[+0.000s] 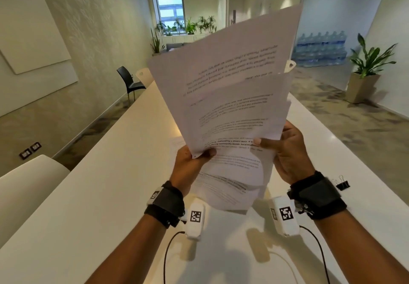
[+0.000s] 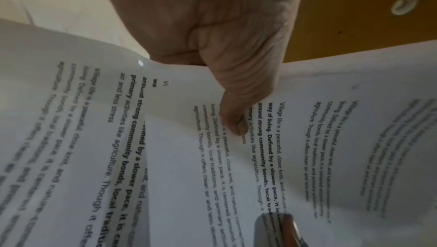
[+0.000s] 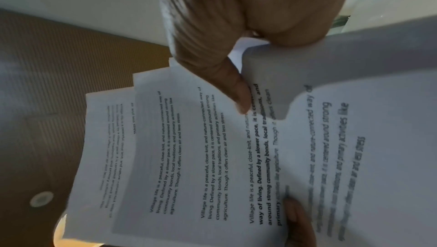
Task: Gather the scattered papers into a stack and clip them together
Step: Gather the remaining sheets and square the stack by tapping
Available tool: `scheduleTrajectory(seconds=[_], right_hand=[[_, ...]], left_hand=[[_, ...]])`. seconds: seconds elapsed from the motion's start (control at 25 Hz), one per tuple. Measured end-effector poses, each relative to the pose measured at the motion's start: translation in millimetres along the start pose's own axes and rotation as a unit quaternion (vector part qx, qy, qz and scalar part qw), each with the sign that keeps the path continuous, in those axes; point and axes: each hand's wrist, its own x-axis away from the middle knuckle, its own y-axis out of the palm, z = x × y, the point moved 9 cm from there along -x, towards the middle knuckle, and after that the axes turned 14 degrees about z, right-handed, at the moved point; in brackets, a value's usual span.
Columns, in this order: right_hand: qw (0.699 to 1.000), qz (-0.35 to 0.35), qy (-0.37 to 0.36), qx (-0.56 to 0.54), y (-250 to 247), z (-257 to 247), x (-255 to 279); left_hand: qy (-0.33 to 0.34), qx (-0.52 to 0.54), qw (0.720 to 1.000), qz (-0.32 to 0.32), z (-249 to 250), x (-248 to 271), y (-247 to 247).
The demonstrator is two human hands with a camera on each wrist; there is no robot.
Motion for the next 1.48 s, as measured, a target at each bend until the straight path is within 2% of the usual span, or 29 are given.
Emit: scheduleTrajectory(seconds=[0.12, 0.4, 0.72, 1.04, 1.28, 1.48], right_hand=[[0.998, 0.001, 0.014, 0.058, -6.0, 18.7, 5.6], [0.994, 0.029, 0.049, 0.098, -23.7, 48.4, 17.0], [0.993, 0.035, 0.036, 0.105, -26.0, 46.0, 20.6], [0.994, 0.05, -0.062, 0.076, -14.1, 7.3, 6.8], [0.995, 0.053, -0.001, 0.084, -22.6, 55.0, 19.0], [0.991, 0.074, 0.03, 0.107, -27.4, 76.5, 16.2]], left_hand=[[-0.03, 0.041, 0.999, 0.019, -16.9, 6.0, -3.9], [-0.093, 0.105, 0.99, 0.023, -34.4, 11.7, 1.4], [-0.041, 0.112, 0.992, 0.052, -18.1, 8.9, -1.5], [0.052, 0.116, 0.988, 0.092, 28.9, 2.3, 8.3], [0.019, 0.065, 0.992, 0.106, -10.3, 10.3, 1.3], [0.019, 0.048, 0.994, 0.096, -14.8, 4.1, -1.6]])
